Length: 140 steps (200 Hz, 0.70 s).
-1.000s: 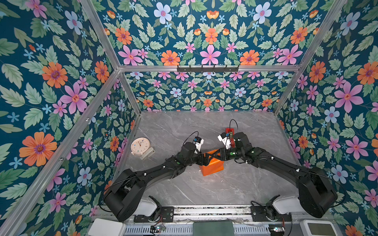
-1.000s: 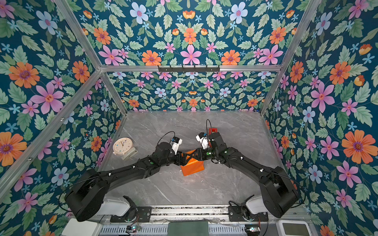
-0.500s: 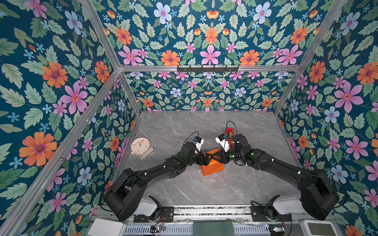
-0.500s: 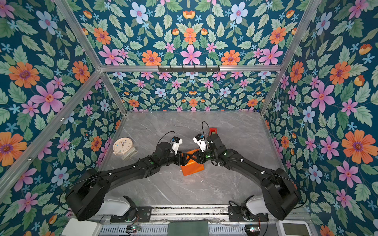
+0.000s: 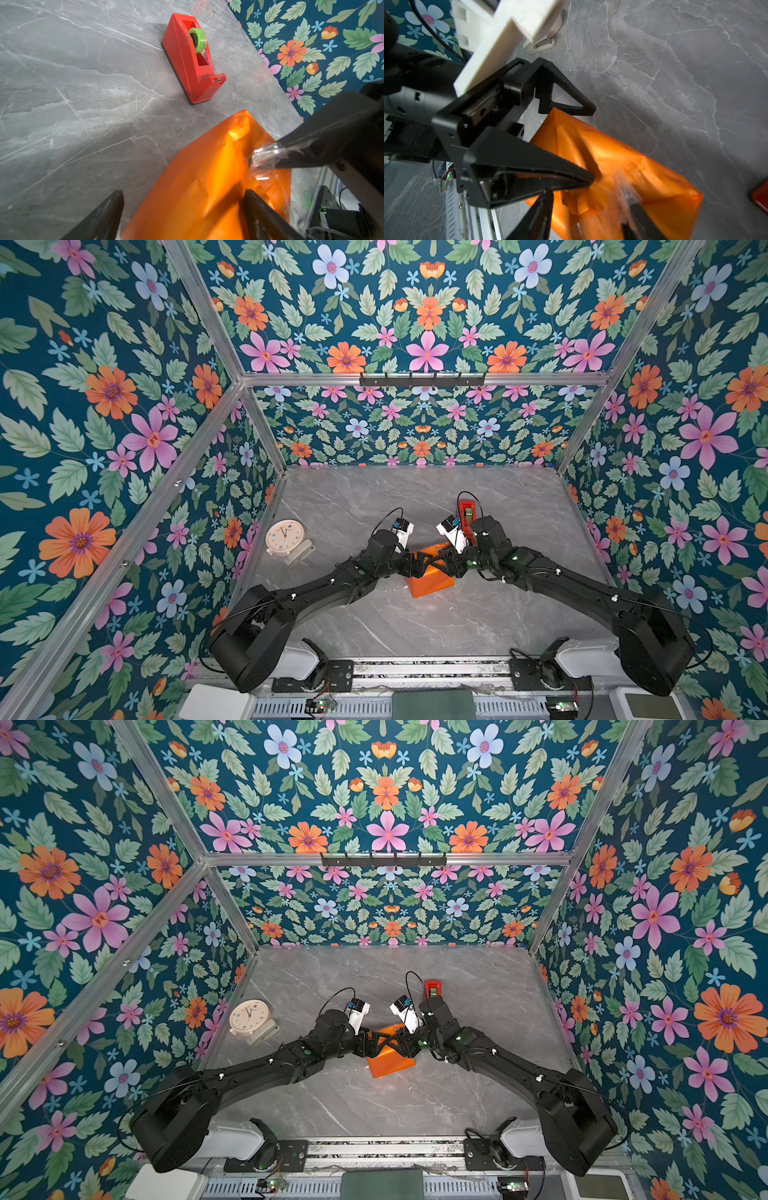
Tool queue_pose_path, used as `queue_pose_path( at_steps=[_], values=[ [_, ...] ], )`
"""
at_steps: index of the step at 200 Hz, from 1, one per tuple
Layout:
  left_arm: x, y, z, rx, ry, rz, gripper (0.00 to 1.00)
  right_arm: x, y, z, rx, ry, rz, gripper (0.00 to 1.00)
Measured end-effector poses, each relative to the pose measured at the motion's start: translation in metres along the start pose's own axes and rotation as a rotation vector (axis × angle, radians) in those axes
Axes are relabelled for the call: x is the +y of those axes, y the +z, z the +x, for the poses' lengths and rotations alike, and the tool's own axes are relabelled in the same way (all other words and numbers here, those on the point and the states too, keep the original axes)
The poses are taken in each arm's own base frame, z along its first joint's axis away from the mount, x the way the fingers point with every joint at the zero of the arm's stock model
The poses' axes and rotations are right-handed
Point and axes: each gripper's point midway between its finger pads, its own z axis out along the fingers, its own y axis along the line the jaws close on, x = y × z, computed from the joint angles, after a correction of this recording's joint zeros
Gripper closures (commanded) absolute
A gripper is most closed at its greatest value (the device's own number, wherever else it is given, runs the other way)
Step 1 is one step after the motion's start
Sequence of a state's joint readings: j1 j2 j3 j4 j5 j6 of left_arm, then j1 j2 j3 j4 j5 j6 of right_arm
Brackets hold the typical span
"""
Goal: Wrap a gift box in wrapping paper
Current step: Stick the wrapping paper to the gift box.
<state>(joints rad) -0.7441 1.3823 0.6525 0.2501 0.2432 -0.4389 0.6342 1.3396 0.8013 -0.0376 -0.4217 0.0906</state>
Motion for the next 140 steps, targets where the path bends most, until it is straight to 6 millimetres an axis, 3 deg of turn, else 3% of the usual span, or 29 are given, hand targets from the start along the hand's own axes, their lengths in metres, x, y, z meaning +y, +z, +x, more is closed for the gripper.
queue_pose_path(
  at_steps=[47, 84, 140],
  values=[
    [-0.001, 0.000, 0.001, 0.002, 0.000, 0.006, 0.09, 0.001, 0.001, -0.004, -0.001, 0.044, -0.014, 0.44],
    [-0.002, 0.000, 0.001, 0.002, 0.000, 0.014, 0.09, -0.002, -0.002, -0.010, -0.024, 0.188, -0.052, 0.46],
    [-0.003, 0.000, 0.001, 0.002, 0.000, 0.018, 0.09, 0.009, -0.005, -0.013, -0.022, 0.386, -0.126, 0.46]
  ],
)
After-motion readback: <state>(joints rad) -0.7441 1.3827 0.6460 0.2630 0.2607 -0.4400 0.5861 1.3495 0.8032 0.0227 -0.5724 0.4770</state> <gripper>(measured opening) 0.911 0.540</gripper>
